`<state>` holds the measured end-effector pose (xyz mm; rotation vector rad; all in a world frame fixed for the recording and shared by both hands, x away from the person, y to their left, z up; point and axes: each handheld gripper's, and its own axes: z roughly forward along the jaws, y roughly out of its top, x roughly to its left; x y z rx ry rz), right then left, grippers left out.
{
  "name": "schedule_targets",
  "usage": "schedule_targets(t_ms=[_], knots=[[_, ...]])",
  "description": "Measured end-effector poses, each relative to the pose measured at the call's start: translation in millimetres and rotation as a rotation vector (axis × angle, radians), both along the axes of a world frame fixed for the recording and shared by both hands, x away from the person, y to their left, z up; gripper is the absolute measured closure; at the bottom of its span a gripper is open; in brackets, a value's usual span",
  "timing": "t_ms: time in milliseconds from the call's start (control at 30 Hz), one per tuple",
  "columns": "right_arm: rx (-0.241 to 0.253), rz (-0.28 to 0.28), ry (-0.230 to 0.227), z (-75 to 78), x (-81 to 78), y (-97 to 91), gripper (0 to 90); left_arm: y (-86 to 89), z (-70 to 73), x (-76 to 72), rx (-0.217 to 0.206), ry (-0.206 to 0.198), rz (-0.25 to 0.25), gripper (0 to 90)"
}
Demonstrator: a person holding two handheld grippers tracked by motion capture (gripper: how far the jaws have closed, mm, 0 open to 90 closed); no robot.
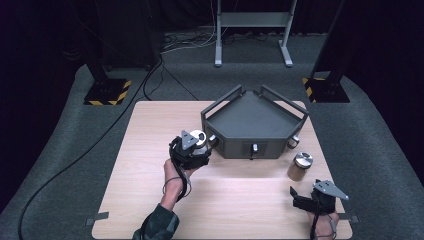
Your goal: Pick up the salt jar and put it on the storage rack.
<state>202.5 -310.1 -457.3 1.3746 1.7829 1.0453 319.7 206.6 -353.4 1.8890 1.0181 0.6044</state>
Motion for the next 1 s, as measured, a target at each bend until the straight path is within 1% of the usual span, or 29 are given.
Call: schedule_targets(t_ms=[267,467,600,833,1000], knots=[[0.0,0.004,0.003,0.3,0.7,-0.6,0.0,-3.7,5.2,4.3,0.001,-0.007,-0.008,31.5],[0.013,0.001,-0.001,-0.4,-0.1,-2.2,0.0,-6.5,13.4,8.7,0.008,-0.016,-0.013,31.5],[0.004,0.002,0.003,0.3,0.7,-1.2,0.0,-7.5,18.7,11.3,0.008,-0.022,-0.016,31.6],[0.006,0.003,0.0,-0.1,0.2,-1.5,0.0,-12.3,26.5,18.4,0.035,-0.025,-0.021,31.6],[0.004,0.003,0.002,0.1,0.5,-1.1,0.0,-11.3,29.2,22.7,0.023,-0.022,-0.016,31.6]])
